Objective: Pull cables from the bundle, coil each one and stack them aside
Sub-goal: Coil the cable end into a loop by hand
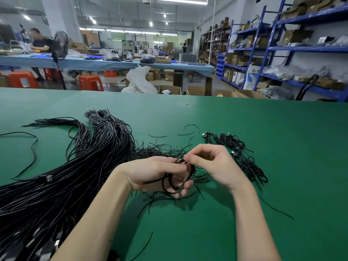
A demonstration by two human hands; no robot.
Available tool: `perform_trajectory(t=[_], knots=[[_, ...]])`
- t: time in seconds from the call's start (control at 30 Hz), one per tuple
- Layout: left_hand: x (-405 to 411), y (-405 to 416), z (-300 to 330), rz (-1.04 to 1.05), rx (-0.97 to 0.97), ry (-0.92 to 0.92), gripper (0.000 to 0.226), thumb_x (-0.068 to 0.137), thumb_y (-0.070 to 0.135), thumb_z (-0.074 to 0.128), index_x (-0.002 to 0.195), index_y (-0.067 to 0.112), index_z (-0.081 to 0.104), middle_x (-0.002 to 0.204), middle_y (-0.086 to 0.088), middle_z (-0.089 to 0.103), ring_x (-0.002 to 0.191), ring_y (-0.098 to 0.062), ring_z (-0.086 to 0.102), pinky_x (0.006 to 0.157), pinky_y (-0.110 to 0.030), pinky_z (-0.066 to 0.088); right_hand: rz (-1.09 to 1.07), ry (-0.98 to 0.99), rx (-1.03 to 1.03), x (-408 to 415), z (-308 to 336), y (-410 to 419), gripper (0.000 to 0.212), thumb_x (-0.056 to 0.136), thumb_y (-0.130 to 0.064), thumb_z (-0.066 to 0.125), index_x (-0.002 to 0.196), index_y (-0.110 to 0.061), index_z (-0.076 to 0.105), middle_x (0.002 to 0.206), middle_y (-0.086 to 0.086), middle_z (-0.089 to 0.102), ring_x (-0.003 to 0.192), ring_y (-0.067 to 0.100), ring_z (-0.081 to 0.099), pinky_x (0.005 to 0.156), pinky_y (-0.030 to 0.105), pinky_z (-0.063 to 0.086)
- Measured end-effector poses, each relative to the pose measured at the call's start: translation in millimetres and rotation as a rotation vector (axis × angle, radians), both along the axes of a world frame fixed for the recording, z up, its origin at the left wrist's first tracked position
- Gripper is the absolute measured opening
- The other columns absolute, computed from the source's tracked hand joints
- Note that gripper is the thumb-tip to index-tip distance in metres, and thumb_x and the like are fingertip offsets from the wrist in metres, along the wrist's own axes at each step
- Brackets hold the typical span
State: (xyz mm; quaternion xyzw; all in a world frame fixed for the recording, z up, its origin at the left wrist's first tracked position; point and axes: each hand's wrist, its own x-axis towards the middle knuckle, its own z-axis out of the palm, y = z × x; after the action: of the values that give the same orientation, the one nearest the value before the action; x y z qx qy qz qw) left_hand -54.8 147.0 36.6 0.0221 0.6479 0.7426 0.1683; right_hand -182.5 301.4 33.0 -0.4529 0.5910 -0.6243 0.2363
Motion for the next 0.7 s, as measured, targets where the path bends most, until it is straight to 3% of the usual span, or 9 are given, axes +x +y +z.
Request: perform_trajectory(t=[0.1,0.17,0.27,0.33,0.4,0.5,0.6,0.63,0.7], knots=[[0,2,-2,-0.033,-0.067,-0.001,0.026,0.104,0.023,0.042,0.115,0.001,0.05,0.083,-0.004,0.045,0.075,-0.017,0.046,0.067,-0.028,0.036,0.049,0.087,0.098,-8,8,11,0.007,0.082,-0.018,0.08,0.083,-0.011,0.078,0.077,0.005,0.074,0.068,0.013,0.064,0.07,0.022,0.053],[-1,5,-2,-0.03,-0.076,-0.02,0.022,0.105,0.025,0.042,0.105,0.005,0.05,0.079,-0.002,0.039,0.069,-0.014,0.04,0.063,-0.025,0.032,0.009,0.091,0.113,-11,9,16,0.003,0.082,-0.014,0.081,0.084,-0.015,0.079,0.081,0.0,0.075,0.072,0.01,0.063,0.071,0.02,0.053],[-7,9,-5,0.032,-0.061,-0.033,0.021,0.108,0.025,0.041,0.093,0.012,0.048,0.074,0.002,0.035,0.062,-0.011,0.036,0.058,-0.022,0.032,-0.118,-0.052,0.101,-9,8,10,0.02,0.08,-0.012,0.083,0.097,-0.018,0.076,0.086,-0.003,0.076,0.08,0.014,0.065,0.077,0.027,0.059],[-11,13,-7,0.146,-0.06,-0.006,0.024,0.109,0.024,0.039,0.089,0.013,0.045,0.07,0.003,0.036,0.058,-0.011,0.037,0.055,-0.021,0.035,-0.236,-0.189,0.13,-6,5,2,0.033,0.083,-0.023,0.082,0.113,-0.02,0.069,0.094,-0.003,0.077,0.084,0.015,0.073,0.078,0.031,0.063],[-15,17,-8,0.289,-0.087,0.039,0.024,0.109,0.022,0.038,0.088,0.013,0.044,0.068,0.003,0.04,0.055,-0.011,0.042,0.054,-0.022,0.039,-0.325,-0.289,0.232,-3,7,-2,0.04,0.083,-0.046,0.078,0.113,-0.024,0.065,0.103,-0.001,0.075,0.085,0.016,0.077,0.075,0.032,0.063],[-22,20,-12,0.461,-0.306,0.137,0.026,0.111,0.025,0.034,0.093,0.013,0.049,0.072,0.001,0.043,0.054,-0.011,0.047,0.054,-0.025,0.042,-0.271,-0.256,0.357,1,6,-5,0.048,0.076,-0.065,0.074,0.097,-0.021,0.077,0.101,-0.003,0.078,0.082,0.012,0.076,0.074,0.03,0.063],[-28,24,-16,0.519,-0.638,0.267,0.032,0.11,0.03,0.03,0.114,0.024,0.061,0.061,0.019,0.051,0.05,-0.001,0.045,0.05,-0.014,0.041,-0.256,-0.137,0.337,10,3,-12,0.031,0.08,-0.054,0.077,0.085,-0.024,0.083,0.09,0.001,0.079,0.079,0.009,0.071,0.076,0.029,0.062],[-29,26,-16,0.539,-0.72,0.315,0.031,0.11,0.028,0.03,0.113,0.026,0.06,0.061,0.022,0.054,0.053,0.0,0.047,0.051,-0.009,0.038,-0.286,-0.127,0.293,13,2,-15,0.024,0.082,-0.048,0.078,0.082,-0.025,0.083,0.089,0.004,0.079,0.077,0.009,0.069,0.075,0.029,0.061],[-30,25,-16,0.581,-0.832,0.388,0.028,0.109,0.024,0.031,0.102,0.029,0.057,0.074,0.011,0.059,0.063,-0.002,0.05,0.057,-0.007,0.038,-0.316,-0.137,0.211,15,0,-19,0.014,0.084,-0.039,0.08,0.074,-0.029,0.082,0.084,-0.001,0.079,0.075,0.006,0.069,0.077,0.027,0.058]])
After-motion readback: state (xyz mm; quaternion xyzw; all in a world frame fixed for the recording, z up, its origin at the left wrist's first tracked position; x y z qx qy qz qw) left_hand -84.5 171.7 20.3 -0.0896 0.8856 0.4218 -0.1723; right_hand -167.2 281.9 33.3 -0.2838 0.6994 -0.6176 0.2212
